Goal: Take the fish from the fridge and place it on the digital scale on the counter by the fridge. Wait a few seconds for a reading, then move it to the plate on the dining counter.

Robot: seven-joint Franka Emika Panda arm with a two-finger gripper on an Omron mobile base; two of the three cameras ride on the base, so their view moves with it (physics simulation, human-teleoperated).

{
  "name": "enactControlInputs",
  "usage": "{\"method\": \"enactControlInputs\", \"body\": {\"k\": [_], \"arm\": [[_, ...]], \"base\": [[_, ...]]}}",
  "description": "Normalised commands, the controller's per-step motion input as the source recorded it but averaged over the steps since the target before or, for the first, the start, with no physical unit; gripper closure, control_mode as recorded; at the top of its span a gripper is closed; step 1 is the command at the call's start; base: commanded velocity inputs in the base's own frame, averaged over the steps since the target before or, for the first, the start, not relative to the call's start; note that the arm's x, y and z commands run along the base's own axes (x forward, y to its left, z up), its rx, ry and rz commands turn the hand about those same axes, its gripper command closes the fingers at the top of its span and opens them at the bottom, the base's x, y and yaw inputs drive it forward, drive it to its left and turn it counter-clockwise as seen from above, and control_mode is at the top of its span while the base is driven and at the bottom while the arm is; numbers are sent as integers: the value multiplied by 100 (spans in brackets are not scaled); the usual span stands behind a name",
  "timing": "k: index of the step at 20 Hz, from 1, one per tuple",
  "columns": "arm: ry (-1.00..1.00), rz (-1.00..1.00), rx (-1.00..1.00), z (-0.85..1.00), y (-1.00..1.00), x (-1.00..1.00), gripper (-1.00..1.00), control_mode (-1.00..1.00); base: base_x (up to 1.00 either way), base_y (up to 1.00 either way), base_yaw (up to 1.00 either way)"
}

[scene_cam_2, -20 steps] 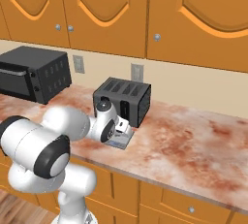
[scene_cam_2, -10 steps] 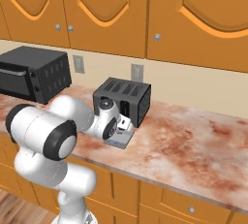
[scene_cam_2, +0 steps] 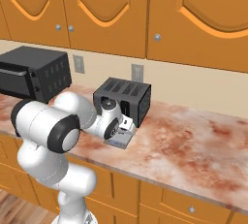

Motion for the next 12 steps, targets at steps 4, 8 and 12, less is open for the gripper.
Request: {"method": "enactControlInputs", "body": {"k": [4,8,12], "arm": [[0,0,0,-3,0,-3,-100,-100],[0,0,0,8,0,0,-100,-100],[0,0,0,9,0,-1,-100,-100]], "base": [[0,0,0],[0,0,0],[0,0,0]]}}
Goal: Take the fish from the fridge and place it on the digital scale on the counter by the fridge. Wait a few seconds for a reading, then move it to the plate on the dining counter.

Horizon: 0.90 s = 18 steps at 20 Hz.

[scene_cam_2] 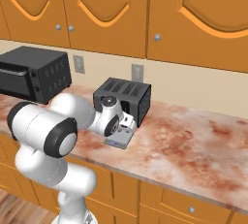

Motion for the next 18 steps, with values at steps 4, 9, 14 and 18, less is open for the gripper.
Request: {"method": "enactControlInputs", "body": {"k": [4,9,14,18], "arm": [[0,0,0,19,0,-18,-100,-100],[0,0,0,23,0,-48,-100,-100],[0,0,0,30,1,-40,-100,-100],[0,0,0,42,7,-7,-100,-100]], "base": [[0,0,0],[0,0,0],[0,0,0],[0,0,0]]}}
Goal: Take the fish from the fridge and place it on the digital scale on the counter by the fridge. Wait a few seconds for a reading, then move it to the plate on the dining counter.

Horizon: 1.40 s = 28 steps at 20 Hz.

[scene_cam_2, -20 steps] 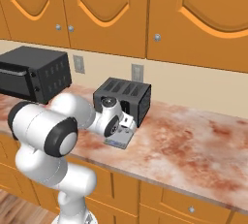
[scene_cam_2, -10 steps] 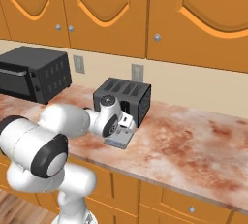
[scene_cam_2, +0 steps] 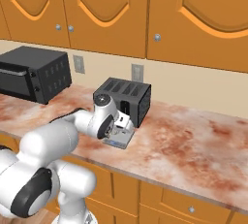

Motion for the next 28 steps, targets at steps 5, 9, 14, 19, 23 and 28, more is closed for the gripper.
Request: {"method": "enactControlInputs", "body": {"k": [5,9,14,19,23,28], "arm": [[0,0,0,39,14,-1,-100,-100],[0,0,0,4,15,-1,-100,-100],[0,0,0,0,4,0,-100,-100],[0,0,0,0,0,0,-100,-100],[0,0,0,0,3,0,-100,-100],[-1,0,0,0,1,0,-100,-100]], "base": [[0,0,0],[0,0,0],[0,0,0],[0,0,0],[0,0,0],[0,0,0]]}}
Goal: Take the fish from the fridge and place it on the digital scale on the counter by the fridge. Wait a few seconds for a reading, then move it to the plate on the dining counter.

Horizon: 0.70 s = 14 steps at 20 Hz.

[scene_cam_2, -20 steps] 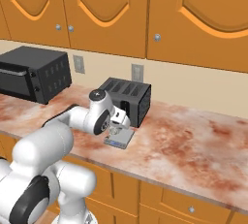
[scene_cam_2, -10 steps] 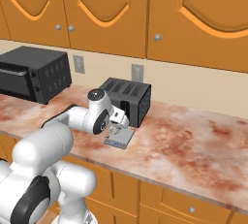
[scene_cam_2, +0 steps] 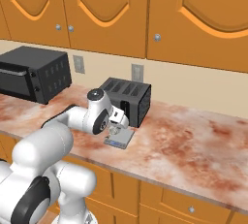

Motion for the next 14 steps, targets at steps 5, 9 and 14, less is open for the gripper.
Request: {"method": "enactControlInputs", "body": {"k": [5,9,14], "arm": [[0,0,0,0,0,0,-100,-100],[0,0,0,0,0,0,-100,-100],[0,0,0,0,0,0,-100,-100]], "base": [[0,0,0],[0,0,0],[0,0,0]]}}
